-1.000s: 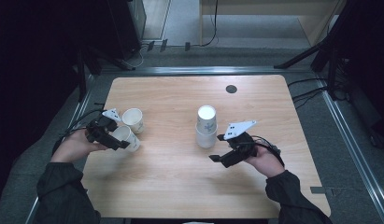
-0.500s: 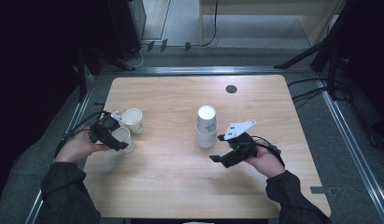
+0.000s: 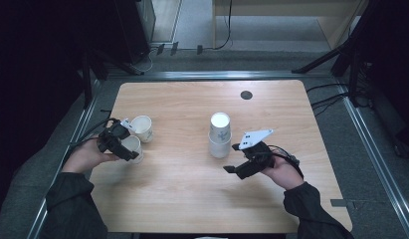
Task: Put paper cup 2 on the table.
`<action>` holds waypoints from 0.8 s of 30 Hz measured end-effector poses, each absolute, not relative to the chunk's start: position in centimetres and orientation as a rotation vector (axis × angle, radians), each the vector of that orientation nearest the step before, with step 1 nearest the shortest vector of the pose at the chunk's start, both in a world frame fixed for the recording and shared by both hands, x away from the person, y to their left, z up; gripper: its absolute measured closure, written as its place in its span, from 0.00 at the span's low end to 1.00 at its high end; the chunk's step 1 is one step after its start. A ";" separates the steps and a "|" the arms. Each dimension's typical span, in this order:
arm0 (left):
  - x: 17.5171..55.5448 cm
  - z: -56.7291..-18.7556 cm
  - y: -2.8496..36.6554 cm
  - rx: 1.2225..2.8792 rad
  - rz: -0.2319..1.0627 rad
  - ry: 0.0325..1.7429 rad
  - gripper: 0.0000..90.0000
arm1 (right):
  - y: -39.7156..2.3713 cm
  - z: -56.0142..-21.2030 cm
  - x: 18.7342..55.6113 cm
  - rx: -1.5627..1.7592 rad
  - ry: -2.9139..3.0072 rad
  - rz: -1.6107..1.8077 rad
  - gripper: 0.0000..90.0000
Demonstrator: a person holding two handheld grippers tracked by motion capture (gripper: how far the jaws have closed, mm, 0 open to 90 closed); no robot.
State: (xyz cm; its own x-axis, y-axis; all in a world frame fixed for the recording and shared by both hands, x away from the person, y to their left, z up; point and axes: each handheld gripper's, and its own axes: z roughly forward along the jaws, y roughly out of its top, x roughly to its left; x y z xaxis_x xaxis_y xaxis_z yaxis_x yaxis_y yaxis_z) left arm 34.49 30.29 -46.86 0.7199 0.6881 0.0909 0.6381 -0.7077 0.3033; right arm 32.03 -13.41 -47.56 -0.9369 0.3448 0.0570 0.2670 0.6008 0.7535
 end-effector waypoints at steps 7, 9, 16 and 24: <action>34.4 -46.8 30.1 2.665 0.276 1.043 0.14 | -13.4 -47.6 32.0 0.516 2.729 1.255 0.21; 34.4 -46.7 30.2 2.644 0.272 1.050 0.14 | -13.4 -47.6 32.0 0.520 2.731 1.256 0.21; 34.3 -46.0 30.6 2.599 0.278 1.082 0.12 | -13.3 -47.6 32.0 0.511 2.733 1.252 0.21; 33.6 -44.0 31.3 2.496 0.247 1.051 0.13 | -13.5 -47.6 32.1 0.514 2.732 1.245 0.21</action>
State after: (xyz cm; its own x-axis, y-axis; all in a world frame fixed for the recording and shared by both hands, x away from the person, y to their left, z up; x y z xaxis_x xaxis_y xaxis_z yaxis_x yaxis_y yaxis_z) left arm 33.60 31.31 -44.02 0.6986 0.7155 0.0011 0.6410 -0.6265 0.4434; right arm 32.06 -13.48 -47.61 -0.9387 0.3408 0.0521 0.2630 0.6102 0.7473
